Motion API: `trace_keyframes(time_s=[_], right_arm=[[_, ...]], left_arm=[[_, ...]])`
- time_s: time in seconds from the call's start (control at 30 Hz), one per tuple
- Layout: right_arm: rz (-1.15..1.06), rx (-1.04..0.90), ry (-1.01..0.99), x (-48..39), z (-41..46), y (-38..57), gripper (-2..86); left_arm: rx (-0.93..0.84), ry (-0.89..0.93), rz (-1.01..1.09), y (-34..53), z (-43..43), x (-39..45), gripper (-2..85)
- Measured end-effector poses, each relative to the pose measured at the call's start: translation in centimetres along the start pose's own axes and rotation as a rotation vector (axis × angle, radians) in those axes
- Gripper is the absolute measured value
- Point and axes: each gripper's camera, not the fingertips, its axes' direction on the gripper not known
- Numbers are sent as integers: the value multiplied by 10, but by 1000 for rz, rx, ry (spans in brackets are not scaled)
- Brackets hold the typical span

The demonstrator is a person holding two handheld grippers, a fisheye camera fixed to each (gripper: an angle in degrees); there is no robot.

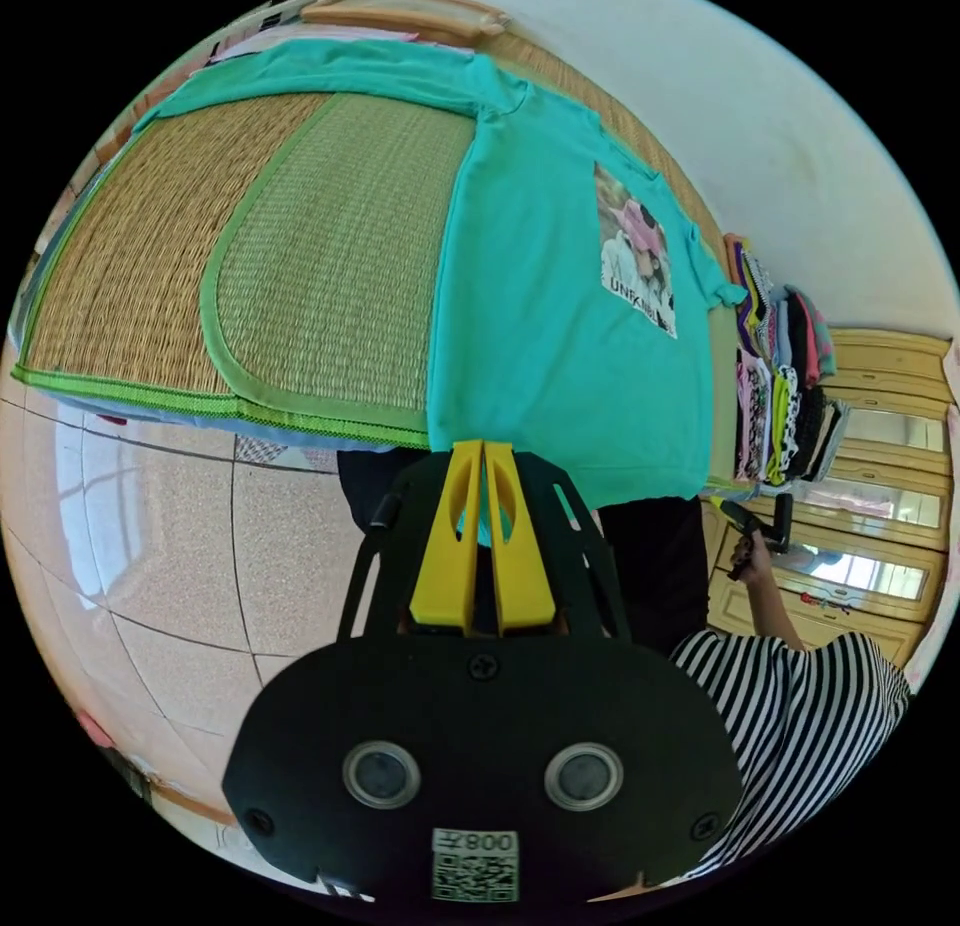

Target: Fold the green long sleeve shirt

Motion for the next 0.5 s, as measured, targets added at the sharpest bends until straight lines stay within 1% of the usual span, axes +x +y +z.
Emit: trace_keyframes(time_s=[0.13,0.2,0.23,0.3,0.33,0.4,0.47,0.5], right_arm=[[-25,86,-32,-11,-5,-39,1],[-99,110,-18,-45,-2,-96,0],[-119,113,-11,-56,0,-113,0],[-197,127,27,-101,10,-186,0],[-215,131,38,-113,13,-204,0],[-281,152,90,-160,26,-276,0],[-323,166,143,-193,38,-327,0],[-344,179,184,-213,46,-360,0]], left_arm=[[68,54,25,-52,-22,-11,1],[82,77,40,-88,-26,-12,1],[94,85,55,-115,-28,-11,1],[113,85,89,-159,-31,-6,2],[120,83,112,-190,-32,-2,2],[121,64,145,-237,-32,4,1],[134,9,174,-299,-32,10,1],[139,-7,177,-314,-32,10,1]])
